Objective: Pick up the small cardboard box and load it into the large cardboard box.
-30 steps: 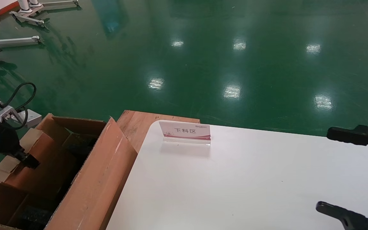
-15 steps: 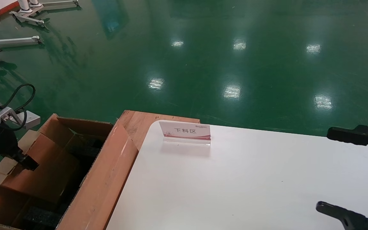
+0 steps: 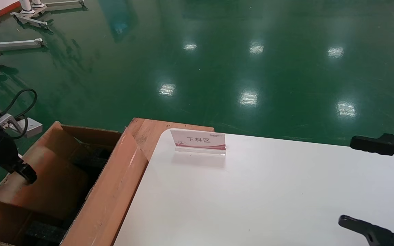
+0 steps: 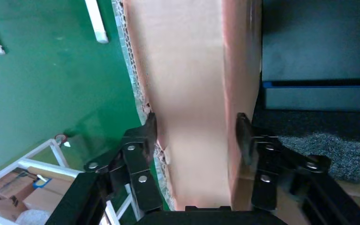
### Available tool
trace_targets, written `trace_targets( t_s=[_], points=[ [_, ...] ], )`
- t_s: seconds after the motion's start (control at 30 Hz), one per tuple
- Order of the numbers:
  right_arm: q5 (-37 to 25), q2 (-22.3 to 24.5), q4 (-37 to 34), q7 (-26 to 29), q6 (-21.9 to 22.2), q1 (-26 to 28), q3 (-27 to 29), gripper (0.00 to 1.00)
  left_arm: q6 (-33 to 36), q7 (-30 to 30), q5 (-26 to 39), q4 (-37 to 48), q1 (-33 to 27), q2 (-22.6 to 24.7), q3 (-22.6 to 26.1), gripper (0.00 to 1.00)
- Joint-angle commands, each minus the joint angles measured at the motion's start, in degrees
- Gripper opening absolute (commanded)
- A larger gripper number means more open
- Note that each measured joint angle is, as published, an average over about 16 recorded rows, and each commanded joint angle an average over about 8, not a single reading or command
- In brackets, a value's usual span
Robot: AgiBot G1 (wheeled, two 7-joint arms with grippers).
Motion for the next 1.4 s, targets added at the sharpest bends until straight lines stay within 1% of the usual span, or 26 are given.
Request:
trace_targets(
  t_s=[0.03, 0.23, 0.37, 0.6, 0.7, 0.9, 1.1, 1.27, 1.33, 1.4],
  points=[
    [0.00, 0.00, 0.00, 0.00, 0.00, 0.00, 0.00, 1.00, -0.01, 0.01, 0.02, 0.00, -0.01, 0.00, 0.00, 1.00],
    [0.00, 0.00, 0.00, 0.00, 0.00, 0.00, 0.00, 1.00, -0.17, 0.28, -0.08, 0.02, -0.29, 0.17, -0.09, 1.00],
    [0.00, 0.00, -0.02, -0.01, 0.00, 0.01, -0.01, 1.00, -0.17, 2.46, -1.03, -0.39, -2.05, 0.83, -0.78, 1.00],
    [0.02, 0.00, -0.04, -0.03, -0.01, 0.03, -0.03, 1.00, 0.37, 8.52, -4.14, -1.90, -7.56, 1.14, -3.03, 1.00],
    [0.02, 0.00, -0.05, -0.03, -0.01, 0.03, -0.04, 1.00, 2.29, 11.02, -5.58, -3.37, -10.52, 0.76, -4.08, 1.00],
    [0.03, 0.01, -0.05, -0.04, 0.00, 0.04, -0.06, 1.00, 6.72, 17.18, -9.18, -8.35, -16.88, -1.24, -6.81, 1.00],
    [0.03, 0.01, -0.05, -0.05, 0.01, 0.04, -0.07, 1.00, 5.83, 25.04, -12.30, -14.45, -21.39, -4.16, -9.60, 1.00],
    [0.03, 0.02, -0.07, -0.06, 0.02, 0.03, -0.06, 1.00, 4.85, 27.90, -12.65, -17.68, -22.48, -5.28, -11.15, 1.00],
    [0.03, 0.02, -0.08, -0.06, 0.02, 0.03, -0.06, 1.00, 4.67, 28.28, -12.51, -19.03, -21.79, -5.59, -12.95, 1.00],
    [0.03, 0.02, -0.09, -0.07, 0.02, 0.04, -0.06, 1.00, 4.69, 28.50, -12.27, -20.54, -20.37, -5.85, -15.75, 1.00]
  ],
)
